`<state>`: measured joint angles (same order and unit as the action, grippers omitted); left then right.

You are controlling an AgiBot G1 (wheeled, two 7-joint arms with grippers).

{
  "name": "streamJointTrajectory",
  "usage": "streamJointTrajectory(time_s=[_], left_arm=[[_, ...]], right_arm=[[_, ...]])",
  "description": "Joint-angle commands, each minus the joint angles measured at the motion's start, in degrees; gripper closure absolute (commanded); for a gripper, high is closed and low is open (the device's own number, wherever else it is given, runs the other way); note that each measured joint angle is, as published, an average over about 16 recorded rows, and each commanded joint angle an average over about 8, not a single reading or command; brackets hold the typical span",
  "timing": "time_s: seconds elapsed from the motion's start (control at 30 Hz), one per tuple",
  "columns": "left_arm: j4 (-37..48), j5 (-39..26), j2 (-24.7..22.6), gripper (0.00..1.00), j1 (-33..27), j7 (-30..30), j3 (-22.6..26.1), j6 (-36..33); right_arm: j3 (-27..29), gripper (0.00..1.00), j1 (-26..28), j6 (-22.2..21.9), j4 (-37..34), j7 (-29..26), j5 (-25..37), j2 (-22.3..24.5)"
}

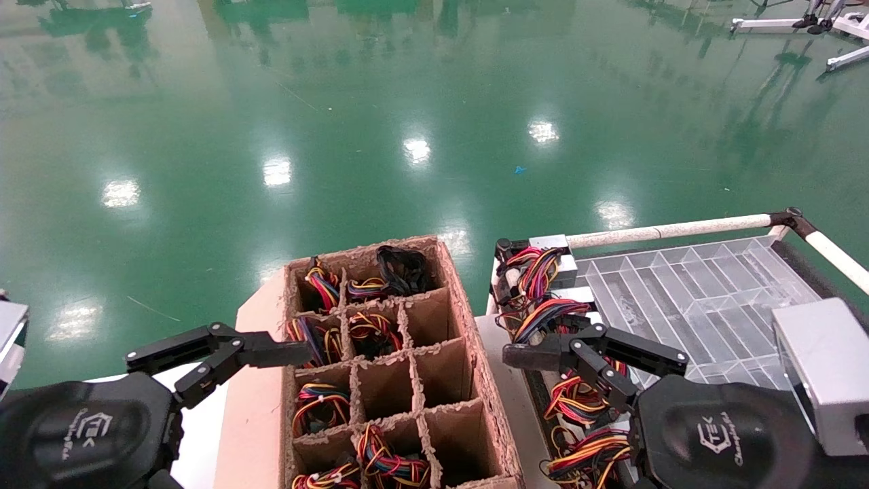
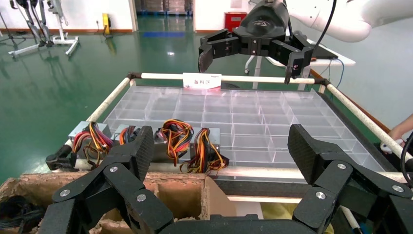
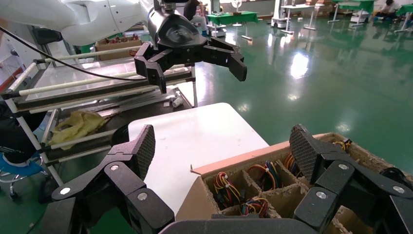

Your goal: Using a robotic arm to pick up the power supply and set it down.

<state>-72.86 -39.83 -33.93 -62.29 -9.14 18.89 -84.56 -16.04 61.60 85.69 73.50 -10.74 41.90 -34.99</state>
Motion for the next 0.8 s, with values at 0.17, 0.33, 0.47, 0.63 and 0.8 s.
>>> streamJointTrajectory(time_s=[0.17,0.33,0.47,0.63,0.8], left_arm=[[0.0,0.0,0.0,0.09,0.0,0.0,0.0,0.0],[0.0,0.0,0.0,0.6,0.0,0.0,0.0,0.0],[0.0,0.0,0.0,0.97,0.0,0.0,0.0,0.0],[0.0,0.0,0.0,1.0,0.0,0.0,0.0,0.0],[0.0,0.0,0.0,1.0,0.0,0.0,0.0,0.0]], right_arm=[[0.0,0.0,0.0,0.0,0.0,0.0,0.0,0.0],[0.0,0.0,0.0,0.0,0.0,0.0,0.0,0.0],[0.0,0.0,0.0,0.0,0.0,0.0,0.0,0.0],[0.0,0.0,0.0,0.0,0.0,0.0,0.0,0.0],[0.0,0.0,0.0,0.0,0.0,0.0,0.0,0.0]])
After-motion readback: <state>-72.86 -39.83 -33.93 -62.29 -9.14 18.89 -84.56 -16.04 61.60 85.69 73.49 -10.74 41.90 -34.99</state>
